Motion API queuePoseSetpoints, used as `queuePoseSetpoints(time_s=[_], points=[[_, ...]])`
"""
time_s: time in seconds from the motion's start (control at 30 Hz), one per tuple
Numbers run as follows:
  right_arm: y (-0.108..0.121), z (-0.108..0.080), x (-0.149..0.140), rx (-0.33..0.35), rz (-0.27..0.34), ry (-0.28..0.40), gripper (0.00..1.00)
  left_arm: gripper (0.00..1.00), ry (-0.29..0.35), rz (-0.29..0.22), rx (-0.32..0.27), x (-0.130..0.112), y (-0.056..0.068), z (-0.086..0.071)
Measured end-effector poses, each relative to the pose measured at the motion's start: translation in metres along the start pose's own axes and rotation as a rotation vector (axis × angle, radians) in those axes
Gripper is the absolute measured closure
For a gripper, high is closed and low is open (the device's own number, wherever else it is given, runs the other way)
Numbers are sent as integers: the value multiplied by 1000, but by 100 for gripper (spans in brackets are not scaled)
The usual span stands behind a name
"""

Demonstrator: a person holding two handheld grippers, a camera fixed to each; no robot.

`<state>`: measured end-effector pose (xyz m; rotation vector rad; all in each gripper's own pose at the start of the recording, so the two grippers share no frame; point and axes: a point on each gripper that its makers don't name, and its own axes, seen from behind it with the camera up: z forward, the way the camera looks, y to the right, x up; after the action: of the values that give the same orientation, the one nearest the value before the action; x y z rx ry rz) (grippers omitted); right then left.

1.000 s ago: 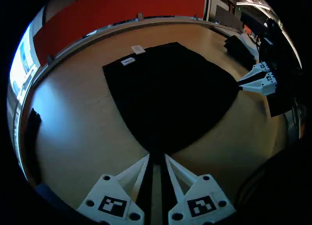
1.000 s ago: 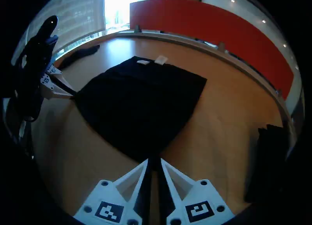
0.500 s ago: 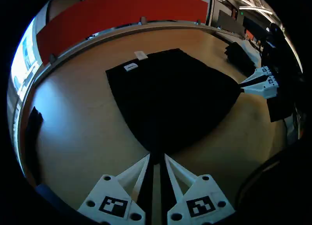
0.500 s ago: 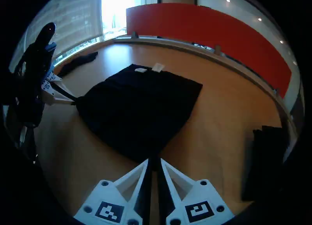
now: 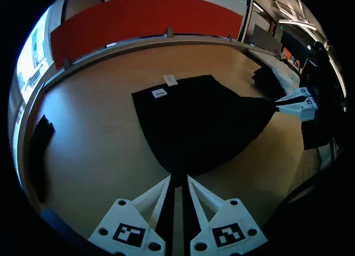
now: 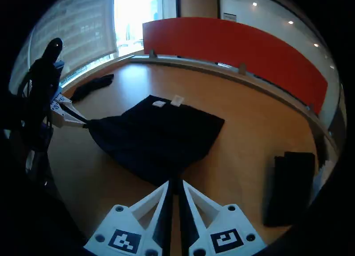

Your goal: Fold towel

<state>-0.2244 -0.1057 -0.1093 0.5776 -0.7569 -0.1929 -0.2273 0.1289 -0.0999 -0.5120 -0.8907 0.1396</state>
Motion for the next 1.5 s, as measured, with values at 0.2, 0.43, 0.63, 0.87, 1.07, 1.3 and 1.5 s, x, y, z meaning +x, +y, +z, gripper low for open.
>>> queuePoseSetpoints(time_s=[0.2, 0.43, 0.63, 0.87, 1.07, 1.3, 1.5], points=[[-2, -19, 12, 0, 12, 13, 93, 90, 4, -19, -16, 7, 9, -20], [-7, -37, 18, 15, 32, 15, 93, 90, 6, -45, -30, 10, 19, -38], [-12, -48, 18, 33, 44, 6, 93, 90, -3, -57, -42, 8, 26, -50], [-13, -50, 17, 41, 51, -1, 93, 90, -2, -65, -43, 9, 28, -51], [-11, -47, 17, 38, 44, -9, 93, 90, 1, -67, -38, 14, 25, -48], [-2, -38, 22, 28, 45, -18, 93, 90, 14, -84, -33, 26, 19, -40], [9, -21, 25, 19, 49, -37, 93, 90, 29, -90, -31, 41, 11, -25]])
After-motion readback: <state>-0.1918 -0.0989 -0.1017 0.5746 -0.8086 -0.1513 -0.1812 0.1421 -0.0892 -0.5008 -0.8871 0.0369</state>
